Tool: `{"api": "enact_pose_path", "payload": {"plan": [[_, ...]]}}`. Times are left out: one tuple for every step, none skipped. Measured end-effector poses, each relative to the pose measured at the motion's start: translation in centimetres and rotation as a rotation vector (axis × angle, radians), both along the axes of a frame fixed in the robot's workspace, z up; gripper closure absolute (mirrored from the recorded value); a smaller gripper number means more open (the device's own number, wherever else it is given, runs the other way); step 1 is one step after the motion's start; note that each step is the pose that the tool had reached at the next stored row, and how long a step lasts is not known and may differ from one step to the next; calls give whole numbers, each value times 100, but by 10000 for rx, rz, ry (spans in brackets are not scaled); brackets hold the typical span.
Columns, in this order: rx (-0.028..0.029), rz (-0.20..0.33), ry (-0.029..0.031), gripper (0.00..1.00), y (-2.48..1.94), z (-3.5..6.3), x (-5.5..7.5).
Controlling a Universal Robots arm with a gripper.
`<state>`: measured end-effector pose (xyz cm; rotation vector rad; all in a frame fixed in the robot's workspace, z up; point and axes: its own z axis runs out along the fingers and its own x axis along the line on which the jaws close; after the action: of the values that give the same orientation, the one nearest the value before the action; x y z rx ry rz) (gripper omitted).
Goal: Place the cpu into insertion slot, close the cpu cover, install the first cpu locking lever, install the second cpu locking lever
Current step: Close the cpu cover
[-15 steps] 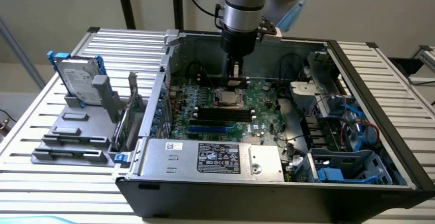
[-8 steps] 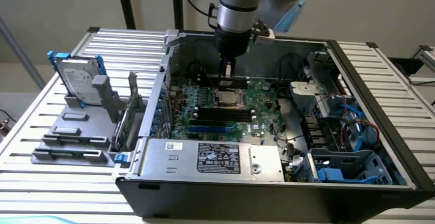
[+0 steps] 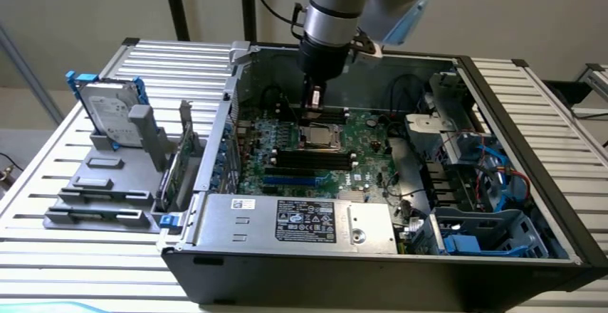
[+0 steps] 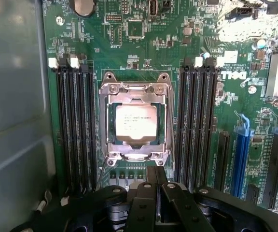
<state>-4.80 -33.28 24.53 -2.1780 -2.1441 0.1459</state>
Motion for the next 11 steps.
{"api": "enact_pose_path", "payload": {"plan": [[14,9,0,89,-1,-10,8],[19,18,0,89,-2,-23,14],[21,24,1,89,-6,-40,16],[24,30,1,89,-12,-59,17],[26,36,1,89,-15,-77,17],[29,41,1,89,-17,-95,17],[30,47,2,89,-18,-114,17],[33,53,2,89,-18,-132,17],[34,58,2,89,-18,-150,18],[34,60,2,89,-18,-168,18],[35,62,2,89,-18,-186,18]]}}
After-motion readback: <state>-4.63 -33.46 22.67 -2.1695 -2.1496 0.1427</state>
